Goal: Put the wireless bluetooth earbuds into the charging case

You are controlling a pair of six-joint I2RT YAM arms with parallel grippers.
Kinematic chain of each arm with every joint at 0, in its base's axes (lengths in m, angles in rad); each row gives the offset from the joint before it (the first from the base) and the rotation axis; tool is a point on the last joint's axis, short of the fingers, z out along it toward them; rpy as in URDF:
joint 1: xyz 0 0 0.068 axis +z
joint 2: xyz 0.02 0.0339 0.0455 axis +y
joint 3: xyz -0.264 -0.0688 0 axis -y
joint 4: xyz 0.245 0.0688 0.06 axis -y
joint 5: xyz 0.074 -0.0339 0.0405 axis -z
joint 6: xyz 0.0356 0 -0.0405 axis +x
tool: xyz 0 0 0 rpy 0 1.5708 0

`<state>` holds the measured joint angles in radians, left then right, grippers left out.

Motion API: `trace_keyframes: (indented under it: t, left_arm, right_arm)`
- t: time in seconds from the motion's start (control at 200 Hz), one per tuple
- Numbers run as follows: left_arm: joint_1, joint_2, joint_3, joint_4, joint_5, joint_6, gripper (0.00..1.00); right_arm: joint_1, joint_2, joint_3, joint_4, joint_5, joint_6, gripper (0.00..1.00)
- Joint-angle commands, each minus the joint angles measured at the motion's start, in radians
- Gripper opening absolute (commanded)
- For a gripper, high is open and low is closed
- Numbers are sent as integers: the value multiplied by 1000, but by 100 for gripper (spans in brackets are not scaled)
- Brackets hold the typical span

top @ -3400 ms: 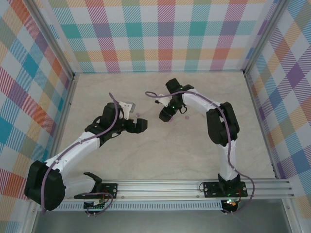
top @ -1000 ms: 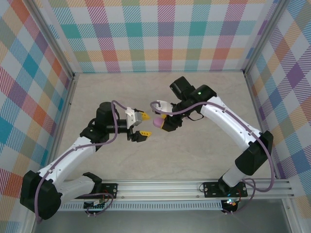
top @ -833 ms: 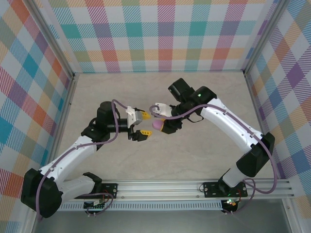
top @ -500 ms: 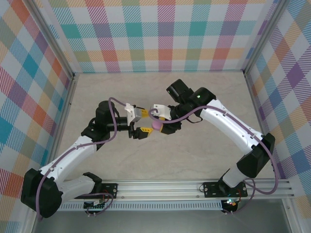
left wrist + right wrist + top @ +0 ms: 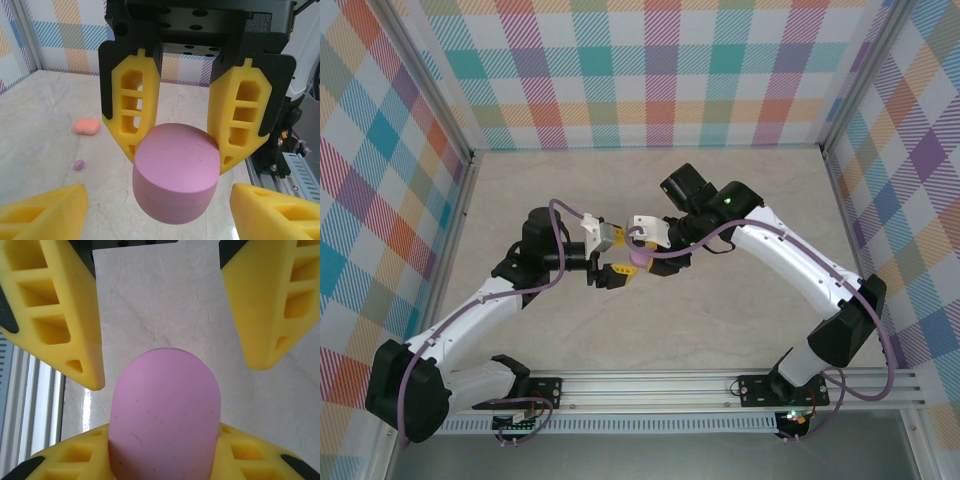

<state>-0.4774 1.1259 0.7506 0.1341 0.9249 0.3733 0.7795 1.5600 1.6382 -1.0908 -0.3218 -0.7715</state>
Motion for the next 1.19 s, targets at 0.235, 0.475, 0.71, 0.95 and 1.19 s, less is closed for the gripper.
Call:
trace_keyframes:
  t: [0.235, 0.475, 0.71, 0.95, 1.19]
  left_arm:
    - [-15, 32, 21, 22, 51, -4, 71]
    - [-19, 42, 33, 29, 71, -6, 69]
    - [-26, 40, 35, 59, 76, -25, 70]
    - [-30, 36, 36, 62, 68, -25, 70]
    - [-30, 38, 38, 64, 79, -28, 61]
  right_arm:
    - [10, -41, 20, 28, -16, -25, 35]
    - [10, -41, 15, 32, -14, -31, 35]
    - [12, -39, 11, 26, -14, -31, 35]
    - [14, -40, 7, 24, -13, -33, 35]
    - [15, -42, -3, 23, -8, -34, 35]
